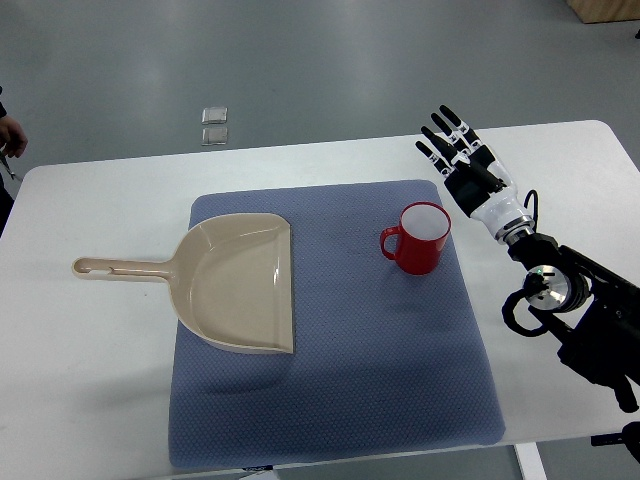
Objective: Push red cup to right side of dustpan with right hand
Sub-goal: 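Move the right hand down toward the red mug's far side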
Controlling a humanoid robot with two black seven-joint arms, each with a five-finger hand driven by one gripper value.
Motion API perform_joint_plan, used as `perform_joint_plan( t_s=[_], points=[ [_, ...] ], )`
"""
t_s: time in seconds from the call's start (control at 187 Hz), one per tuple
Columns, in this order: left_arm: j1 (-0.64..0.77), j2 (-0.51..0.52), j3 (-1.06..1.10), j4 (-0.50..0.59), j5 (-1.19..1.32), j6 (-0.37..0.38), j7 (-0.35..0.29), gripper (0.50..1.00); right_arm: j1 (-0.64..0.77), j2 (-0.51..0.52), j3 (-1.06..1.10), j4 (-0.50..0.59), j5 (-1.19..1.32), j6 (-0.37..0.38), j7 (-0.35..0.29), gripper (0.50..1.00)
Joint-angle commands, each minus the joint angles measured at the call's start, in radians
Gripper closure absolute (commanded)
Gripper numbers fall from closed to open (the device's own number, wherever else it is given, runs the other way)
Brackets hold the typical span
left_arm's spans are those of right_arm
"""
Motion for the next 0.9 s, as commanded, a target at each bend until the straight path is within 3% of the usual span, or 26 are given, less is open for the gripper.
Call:
perform_joint_plan(
  t_s=[0.0, 0.155, 0.418, 0.68, 0.894],
  points=[
    [0.000, 0.000, 0.000, 0.000, -0.001, -0.001, 0.002, 0.500, 0.000, 0.002, 0.000, 0.002, 0.000, 0.000, 0.000, 0.566],
    [0.000, 0.000, -0.002, 0.000, -0.001, 0.000, -0.001, 0.500, 0.002, -0.002, -0.001, 0.002, -0.011, 0.008, 0.000, 0.566],
    [0.000, 0.000, -0.002, 0.002, -0.001, 0.000, -0.001, 0.500, 0.002, -0.087, -0.018, 0.055, -0.222, 0.140, 0.000, 0.566],
    [0.000, 0.000, 0.000, 0.000, 0.001, 0.000, -0.001, 0.500, 0.003, -0.233, -0.083, 0.161, -0.532, 0.144, 0.006, 0.566],
    [0.000, 0.000, 0.000, 0.000, 0.001, -0.001, 0.002, 0.500, 0.003, -0.256, -0.087, 0.175, -0.678, 0.117, 0.032, 0.566]
  ],
)
